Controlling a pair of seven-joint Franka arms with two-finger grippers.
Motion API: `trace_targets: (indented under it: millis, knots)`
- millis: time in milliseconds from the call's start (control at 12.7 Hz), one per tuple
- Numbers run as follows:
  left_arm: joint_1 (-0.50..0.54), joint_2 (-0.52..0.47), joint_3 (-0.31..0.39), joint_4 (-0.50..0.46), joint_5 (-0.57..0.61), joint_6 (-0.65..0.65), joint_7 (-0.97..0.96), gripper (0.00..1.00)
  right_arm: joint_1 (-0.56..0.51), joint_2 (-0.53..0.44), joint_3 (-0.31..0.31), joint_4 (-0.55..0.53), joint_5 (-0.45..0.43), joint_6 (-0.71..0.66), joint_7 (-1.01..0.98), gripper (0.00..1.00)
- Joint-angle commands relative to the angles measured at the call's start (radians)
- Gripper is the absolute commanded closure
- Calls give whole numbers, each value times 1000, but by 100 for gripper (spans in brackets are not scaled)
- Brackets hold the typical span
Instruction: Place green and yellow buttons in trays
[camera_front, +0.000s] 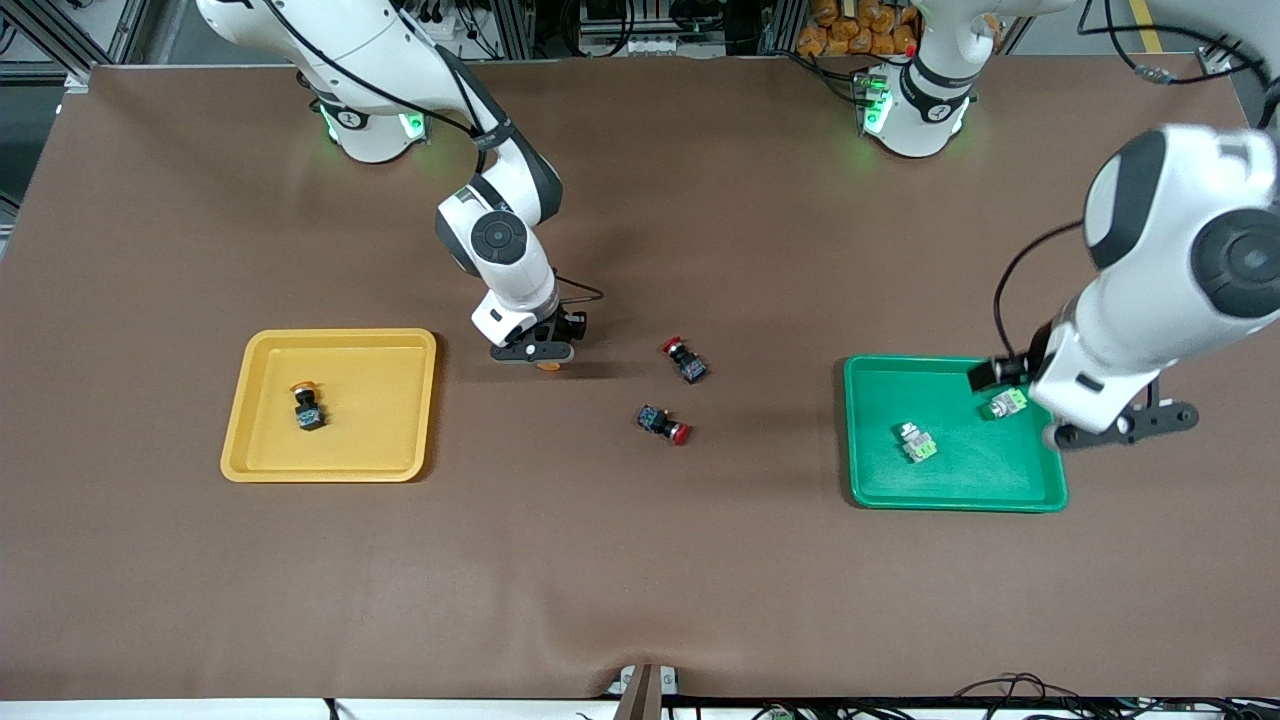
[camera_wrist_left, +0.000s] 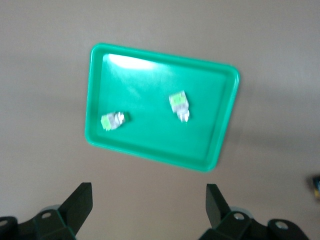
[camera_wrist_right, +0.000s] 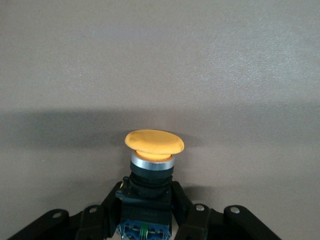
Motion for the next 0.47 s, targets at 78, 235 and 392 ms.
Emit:
trace_targets:
  millis: [78,235,392]
  knots:
    - [37,-137,-2,-25,-76,-106,135,0,-46,-43,4,-42,-17,-12,-7,100]
    - [39,-194,-1,-38,-118,-143,137,0,-112,-118,7,-53,-17,-111,-114,100]
    - [39,-275,24,-76,-118,-158,213,0,-132,-182,9,-42,-17,-223,-138,100]
